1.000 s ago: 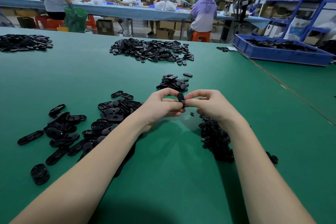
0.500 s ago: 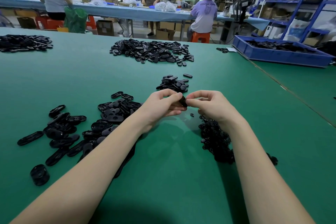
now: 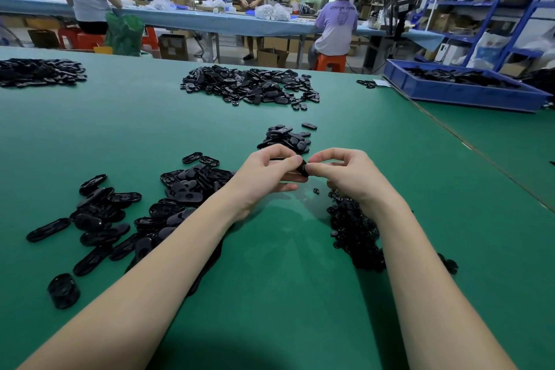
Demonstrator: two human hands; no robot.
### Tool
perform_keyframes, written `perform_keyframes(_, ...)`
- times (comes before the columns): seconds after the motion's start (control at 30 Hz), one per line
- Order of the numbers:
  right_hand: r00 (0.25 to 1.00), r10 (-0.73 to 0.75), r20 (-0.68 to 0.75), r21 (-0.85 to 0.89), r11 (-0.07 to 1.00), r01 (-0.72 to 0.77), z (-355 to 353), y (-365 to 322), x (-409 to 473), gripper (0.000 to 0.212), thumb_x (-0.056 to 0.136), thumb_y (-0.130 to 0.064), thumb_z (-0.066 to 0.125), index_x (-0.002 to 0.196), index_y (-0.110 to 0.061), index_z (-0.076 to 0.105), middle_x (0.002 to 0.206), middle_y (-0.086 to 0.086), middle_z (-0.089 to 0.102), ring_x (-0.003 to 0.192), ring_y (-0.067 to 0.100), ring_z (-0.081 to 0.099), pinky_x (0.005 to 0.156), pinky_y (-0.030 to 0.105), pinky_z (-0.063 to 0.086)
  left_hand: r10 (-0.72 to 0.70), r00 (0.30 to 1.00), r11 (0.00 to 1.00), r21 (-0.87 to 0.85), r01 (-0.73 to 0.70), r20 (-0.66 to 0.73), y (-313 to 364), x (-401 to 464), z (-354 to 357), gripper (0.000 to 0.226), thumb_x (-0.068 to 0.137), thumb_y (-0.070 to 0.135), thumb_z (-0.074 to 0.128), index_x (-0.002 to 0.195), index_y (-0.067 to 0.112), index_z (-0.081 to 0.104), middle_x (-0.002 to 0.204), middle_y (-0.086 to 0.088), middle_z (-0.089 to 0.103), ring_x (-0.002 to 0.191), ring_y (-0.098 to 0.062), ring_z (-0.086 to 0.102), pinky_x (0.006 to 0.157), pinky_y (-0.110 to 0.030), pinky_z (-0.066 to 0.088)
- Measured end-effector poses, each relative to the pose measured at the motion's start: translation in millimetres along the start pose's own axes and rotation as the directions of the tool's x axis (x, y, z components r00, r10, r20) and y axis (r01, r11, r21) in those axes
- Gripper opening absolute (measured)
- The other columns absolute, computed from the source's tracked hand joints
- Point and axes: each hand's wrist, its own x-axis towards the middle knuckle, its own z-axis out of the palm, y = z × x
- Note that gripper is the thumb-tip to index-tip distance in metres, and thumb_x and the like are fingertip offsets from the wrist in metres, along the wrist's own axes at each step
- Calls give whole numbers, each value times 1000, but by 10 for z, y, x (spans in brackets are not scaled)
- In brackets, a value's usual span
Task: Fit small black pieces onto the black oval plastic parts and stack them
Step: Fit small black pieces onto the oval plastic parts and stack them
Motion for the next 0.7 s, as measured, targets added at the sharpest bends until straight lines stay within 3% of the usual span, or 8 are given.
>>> perform_keyframes(0.13, 1000, 13, 1, -6, 1000, -13, 0, 11, 7, 9, 84, -29, 83, 86, -23, 75, 63, -12, 64, 43, 2, 42, 46, 13, 36, -11, 1000, 1000, -9, 11, 9, -2, 2, -4, 12, 100, 17, 61, 89, 15, 62, 101, -14, 77, 95, -23, 76, 74, -26, 59)
perform_keyframes(0.3, 999, 38, -10, 7, 999, -38, 6, 50, 1, 18, 81, -40, 85, 85, -26, 75, 77, -6, 64, 47, 2, 44, 47, 15, 37, -32, 999, 999, -42, 32, 8, -9, 14, 6, 3, 99, 10, 60, 98, 13, 59, 90, -8, 78, 90, -24, 76, 73, -25, 59)
perform_keyframes(0.47, 1000, 22, -8, 76, 997, -22, 28, 87, 6, 21, 78, -44, 87, 80, -26, 76, 77, -7, 67, 53, 5, 47, 51, 15, 40, -28, 999, 1000, -6, 28, 25, -5, 25, -10, 21, 95, 4, 60, 108, 17, 69, 89, 3, 76, 81, -17, 73, 69, -22, 56)
perform_keyframes(0.6, 1000, 6, 18, 82, 997, -8, 51, 102, 7, 20, 78, -40, 87, 79, -25, 74, 80, -1, 66, 48, 6, 42, 53, 22, 35, -29, 1000, 998, -59, 29, 12, -6, 23, 5, 19, 95, 2, 62, 104, 14, 73, 92, -8, 71, 77, -18, 72, 74, -20, 56)
perform_keyframes(0.7, 999, 12, 34, 107, 994, -16, 55, 105, 5, 18, 79, -39, 86, 80, -26, 74, 81, -1, 64, 48, 6, 42, 50, 21, 33, -51, 999, 990, -135, 52, 11, 3, 26, -12, 19, 93, -5, 61, 101, 7, 72, 103, -18, 69, 82, -25, 75, 76, -20, 58)
